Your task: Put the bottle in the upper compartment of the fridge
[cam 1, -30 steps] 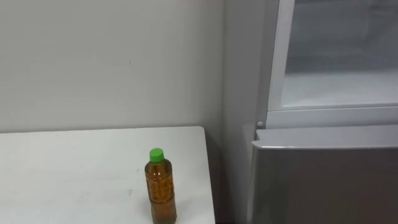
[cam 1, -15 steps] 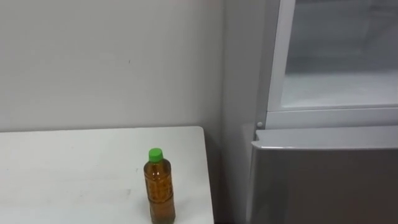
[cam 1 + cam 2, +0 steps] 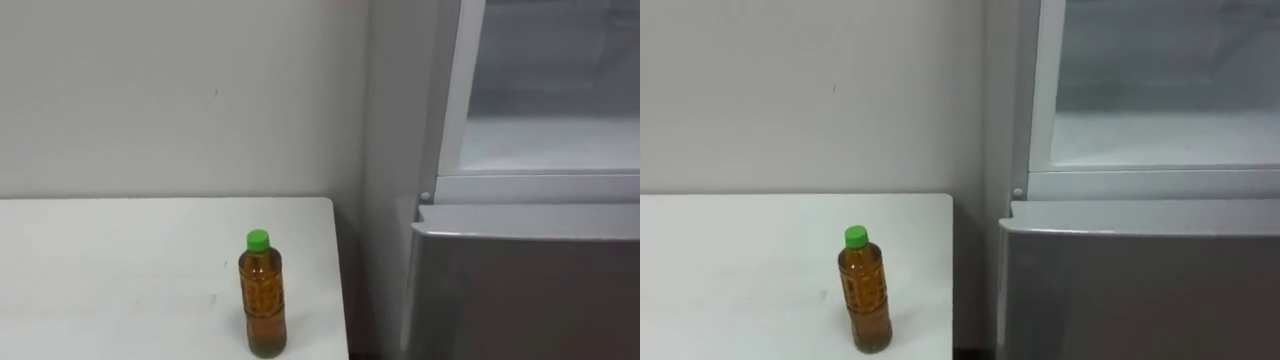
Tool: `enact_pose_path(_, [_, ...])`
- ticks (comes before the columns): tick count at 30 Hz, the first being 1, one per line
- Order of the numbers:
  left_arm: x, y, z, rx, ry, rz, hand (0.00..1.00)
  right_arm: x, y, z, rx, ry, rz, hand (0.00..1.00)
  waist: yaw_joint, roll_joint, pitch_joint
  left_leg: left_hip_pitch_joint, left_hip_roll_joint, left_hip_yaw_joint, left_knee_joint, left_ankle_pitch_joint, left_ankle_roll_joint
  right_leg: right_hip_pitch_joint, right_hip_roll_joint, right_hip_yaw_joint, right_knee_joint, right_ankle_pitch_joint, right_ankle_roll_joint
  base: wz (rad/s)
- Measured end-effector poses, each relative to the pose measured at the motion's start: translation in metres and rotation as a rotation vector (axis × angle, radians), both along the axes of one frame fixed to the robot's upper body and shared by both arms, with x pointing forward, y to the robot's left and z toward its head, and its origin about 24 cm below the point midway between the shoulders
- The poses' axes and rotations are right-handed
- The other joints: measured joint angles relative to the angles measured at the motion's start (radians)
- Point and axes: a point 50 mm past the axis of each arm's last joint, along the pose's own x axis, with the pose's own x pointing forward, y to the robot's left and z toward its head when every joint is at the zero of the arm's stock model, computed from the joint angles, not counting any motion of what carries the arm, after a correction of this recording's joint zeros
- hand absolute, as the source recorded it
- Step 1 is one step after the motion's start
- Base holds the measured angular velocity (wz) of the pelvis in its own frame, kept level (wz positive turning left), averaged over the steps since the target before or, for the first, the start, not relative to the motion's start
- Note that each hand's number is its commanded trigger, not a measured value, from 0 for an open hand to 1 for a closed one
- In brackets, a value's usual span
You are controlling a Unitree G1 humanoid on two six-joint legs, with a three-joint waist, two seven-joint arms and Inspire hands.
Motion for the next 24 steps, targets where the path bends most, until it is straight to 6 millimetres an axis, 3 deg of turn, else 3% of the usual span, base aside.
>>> enact_pose_path(4, [0.001,0.002,0.001,-0.019,-0.003,-0.008,0.00,0.016,0.013,0.024,0.028,-0.128,0.070,0.00,0.003,-0.008,0.0001,0.002,0.000,0.000,0.000,0.000,0.000,0.004,0.001,0.004,0.003,0.001,0.000,0.00])
enact_pose_path(10, [0.004,0.002,0.001,-0.033,-0.013,-0.014,0.00,0.038,0.023,0.065,0.052,-0.333,0.121,0.00,0.029,0.000,0.0026,0.019,0.000,0.004,-0.002,0.000,0.000,0.009,0.003,0.026,0.014,0.001,-0.001,-0.10])
enact_pose_path(15, [0.002,0.001,0.001,-0.048,-0.011,-0.016,0.00,0.045,0.027,0.085,0.056,-0.425,0.145,0.00,0.033,0.012,0.0036,0.018,0.004,0.003,-0.013,-0.007,-0.002,0.004,0.007,0.026,0.015,0.001,-0.001,0.00])
enact_pose_path(24, [0.006,0.008,0.003,-0.037,-0.017,-0.055,0.00,0.061,0.031,0.119,0.045,-0.576,0.196,0.00,0.061,0.010,0.0005,-0.004,0.003,0.005,0.002,-0.007,-0.001,-0.009,0.005,0.022,0.024,0.005,-0.003,0.00])
